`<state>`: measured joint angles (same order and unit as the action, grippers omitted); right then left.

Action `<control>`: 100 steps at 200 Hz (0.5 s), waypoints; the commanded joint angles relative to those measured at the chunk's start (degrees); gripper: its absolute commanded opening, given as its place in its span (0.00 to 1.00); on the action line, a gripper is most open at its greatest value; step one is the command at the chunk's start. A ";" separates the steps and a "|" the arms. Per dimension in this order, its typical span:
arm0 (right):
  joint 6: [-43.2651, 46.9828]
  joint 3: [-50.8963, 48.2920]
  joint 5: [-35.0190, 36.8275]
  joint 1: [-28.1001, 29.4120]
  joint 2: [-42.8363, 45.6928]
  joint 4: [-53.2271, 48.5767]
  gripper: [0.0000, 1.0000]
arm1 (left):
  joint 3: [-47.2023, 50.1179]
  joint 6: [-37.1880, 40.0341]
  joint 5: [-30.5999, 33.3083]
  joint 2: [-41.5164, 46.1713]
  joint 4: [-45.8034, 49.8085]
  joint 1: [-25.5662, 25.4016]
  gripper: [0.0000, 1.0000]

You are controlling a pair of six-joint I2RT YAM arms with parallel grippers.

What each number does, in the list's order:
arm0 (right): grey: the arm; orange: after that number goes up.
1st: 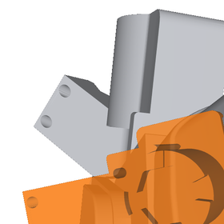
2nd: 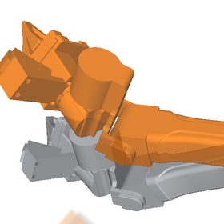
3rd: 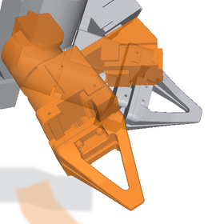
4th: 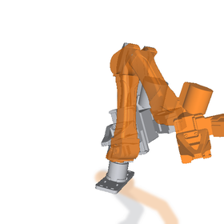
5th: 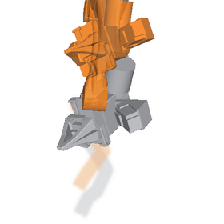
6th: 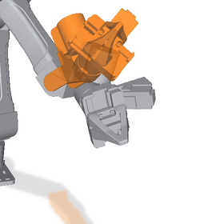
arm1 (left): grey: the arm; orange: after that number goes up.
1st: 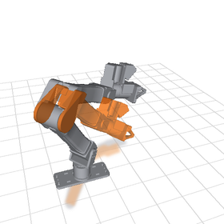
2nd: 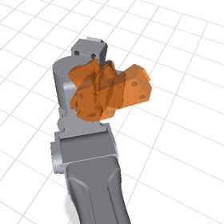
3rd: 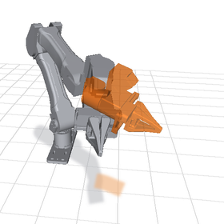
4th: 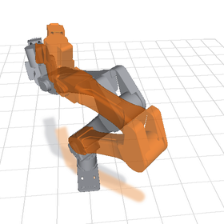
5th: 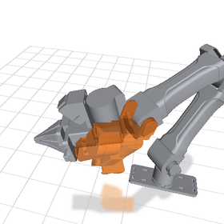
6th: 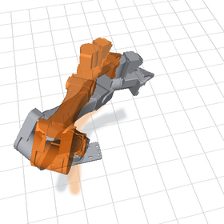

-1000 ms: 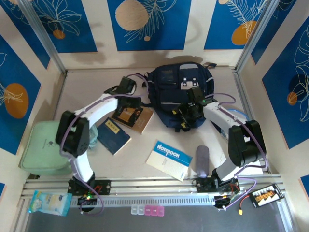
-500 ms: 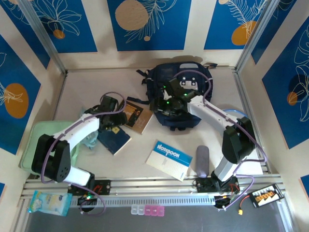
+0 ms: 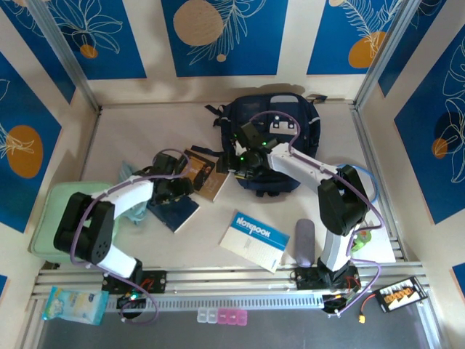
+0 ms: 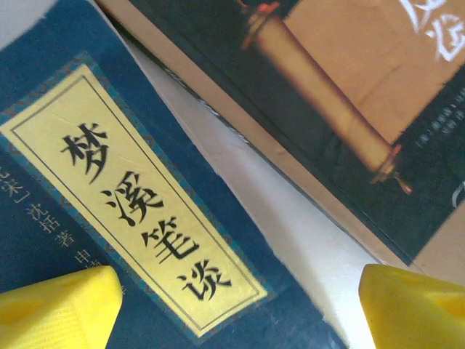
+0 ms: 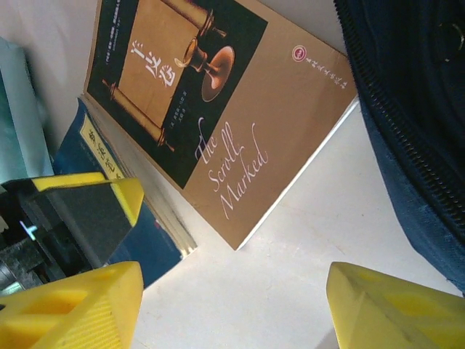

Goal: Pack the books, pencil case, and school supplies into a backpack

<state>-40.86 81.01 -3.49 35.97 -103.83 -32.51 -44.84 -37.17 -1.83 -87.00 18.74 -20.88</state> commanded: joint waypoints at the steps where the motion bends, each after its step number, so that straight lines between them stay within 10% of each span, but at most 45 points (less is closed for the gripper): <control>1: -0.89 1.91 -1.68 -0.80 -1.13 0.21 0.68 | 3.72 0.07 -8.97 -1.29 -0.83 -3.92 0.86; 100: 5.31 2.36 -2.91 2.18 -3.29 0.41 0.64 | 1.82 -4.17 -2.88 14.77 14.53 -11.85 0.86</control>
<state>-39.75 81.25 -4.54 36.27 -105.38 -31.38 -41.52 -37.50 -7.86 -78.08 24.53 -33.69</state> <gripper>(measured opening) 0.652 0.855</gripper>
